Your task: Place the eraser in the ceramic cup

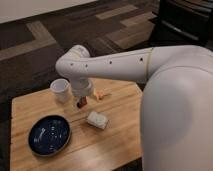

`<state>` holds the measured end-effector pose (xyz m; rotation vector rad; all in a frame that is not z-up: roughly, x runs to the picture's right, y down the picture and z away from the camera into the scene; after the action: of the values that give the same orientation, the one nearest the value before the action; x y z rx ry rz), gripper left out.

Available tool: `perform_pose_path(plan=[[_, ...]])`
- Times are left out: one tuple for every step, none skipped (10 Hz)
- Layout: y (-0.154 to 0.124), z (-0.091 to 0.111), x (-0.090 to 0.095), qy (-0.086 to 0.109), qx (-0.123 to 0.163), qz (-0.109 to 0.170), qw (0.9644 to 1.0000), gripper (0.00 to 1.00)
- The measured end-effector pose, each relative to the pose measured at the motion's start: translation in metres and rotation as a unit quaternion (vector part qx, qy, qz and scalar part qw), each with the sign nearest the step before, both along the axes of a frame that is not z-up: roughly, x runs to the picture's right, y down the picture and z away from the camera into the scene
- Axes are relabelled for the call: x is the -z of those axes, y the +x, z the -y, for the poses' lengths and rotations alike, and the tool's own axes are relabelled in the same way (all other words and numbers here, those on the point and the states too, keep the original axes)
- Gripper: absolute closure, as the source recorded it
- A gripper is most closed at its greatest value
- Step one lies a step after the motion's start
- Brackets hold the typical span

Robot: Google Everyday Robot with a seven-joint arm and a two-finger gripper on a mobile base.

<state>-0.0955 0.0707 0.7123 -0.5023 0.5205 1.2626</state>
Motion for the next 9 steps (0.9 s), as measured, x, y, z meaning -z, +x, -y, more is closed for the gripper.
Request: perform_pose_path(plan=[[0.003,0.006,-0.003,-0.001,0.027,0.007,0.9996,0.35],[0.014,0.013,-0.007,-0.001,0.065,0.006,0.9979,0.35],[0.020,0.020,-0.011,0.001,0.098,0.012,0.9951,0.35],[0.020,0.027,-0.017,0.004,0.136,0.028,0.9903,0.35],[0.018,0.031,-0.021,0.008,0.152,0.042,0.9875,0.35],[0.013,0.036,-0.028,0.011,0.169,0.064,0.9836,0.35],[0.004,0.037,-0.032,0.012,0.182,0.085,0.9795,0.35],[-0.005,0.036,-0.037,0.011,0.191,0.103,0.9761,0.35],[-0.010,0.035,-0.040,0.008,0.194,0.117,0.9739,0.35]])
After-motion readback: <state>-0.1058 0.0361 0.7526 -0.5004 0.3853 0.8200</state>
